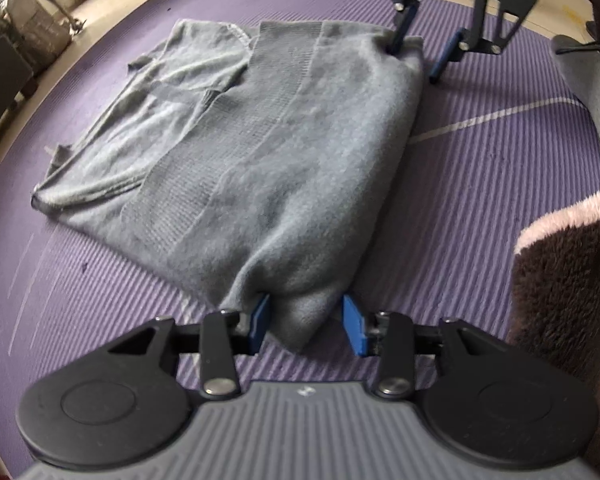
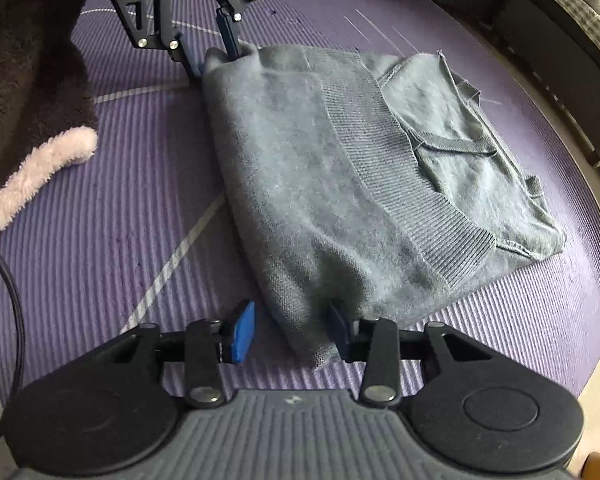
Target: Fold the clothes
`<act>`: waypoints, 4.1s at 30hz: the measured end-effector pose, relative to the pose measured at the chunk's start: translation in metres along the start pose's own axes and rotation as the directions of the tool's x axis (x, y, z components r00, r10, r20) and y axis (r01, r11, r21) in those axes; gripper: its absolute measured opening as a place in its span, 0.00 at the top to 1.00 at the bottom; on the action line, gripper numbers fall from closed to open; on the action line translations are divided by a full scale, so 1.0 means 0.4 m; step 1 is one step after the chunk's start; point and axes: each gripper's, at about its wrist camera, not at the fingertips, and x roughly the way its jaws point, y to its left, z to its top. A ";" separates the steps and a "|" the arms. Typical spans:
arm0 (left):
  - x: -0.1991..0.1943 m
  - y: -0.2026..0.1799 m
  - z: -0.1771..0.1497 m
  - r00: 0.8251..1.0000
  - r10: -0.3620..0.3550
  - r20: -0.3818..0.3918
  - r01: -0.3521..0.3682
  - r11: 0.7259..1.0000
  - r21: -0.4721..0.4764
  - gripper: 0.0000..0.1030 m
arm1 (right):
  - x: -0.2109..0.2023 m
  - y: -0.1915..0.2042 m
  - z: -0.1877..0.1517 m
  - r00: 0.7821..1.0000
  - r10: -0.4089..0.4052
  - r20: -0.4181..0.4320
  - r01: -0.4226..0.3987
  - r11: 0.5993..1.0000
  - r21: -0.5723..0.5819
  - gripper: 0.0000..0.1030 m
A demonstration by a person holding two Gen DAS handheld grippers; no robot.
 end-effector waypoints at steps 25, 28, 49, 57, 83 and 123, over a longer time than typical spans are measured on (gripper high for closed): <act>-0.109 -0.011 0.033 0.999 0.026 0.029 -0.024 0.998 -0.055 0.91 | -0.151 -0.009 0.041 0.998 -0.010 0.061 -0.002 0.982 0.189 0.94; -0.138 -0.016 0.035 1.000 -0.020 0.018 0.021 0.999 -0.042 0.91 | -0.188 -0.001 0.047 0.998 0.018 0.064 -0.030 0.982 0.188 0.94; -0.165 0.320 0.160 0.962 0.235 0.136 -0.170 0.913 -0.371 0.91 | -0.233 -0.344 0.114 0.976 -0.131 0.176 0.024 0.862 0.507 0.94; -0.004 0.512 0.222 0.965 0.255 0.067 -0.197 0.868 -0.456 0.90 | -0.070 -0.536 0.133 0.979 -0.171 0.114 0.071 0.801 0.595 0.94; 0.012 0.625 0.024 0.947 0.295 0.125 -0.025 0.457 -0.889 0.51 | 0.045 -0.604 -0.009 0.943 -0.317 0.105 0.091 0.546 0.832 0.68; 0.123 0.431 0.193 0.835 0.436 0.335 -0.013 0.624 -0.781 0.63 | 0.151 -0.458 0.095 0.800 -0.522 0.296 0.051 0.551 0.833 0.63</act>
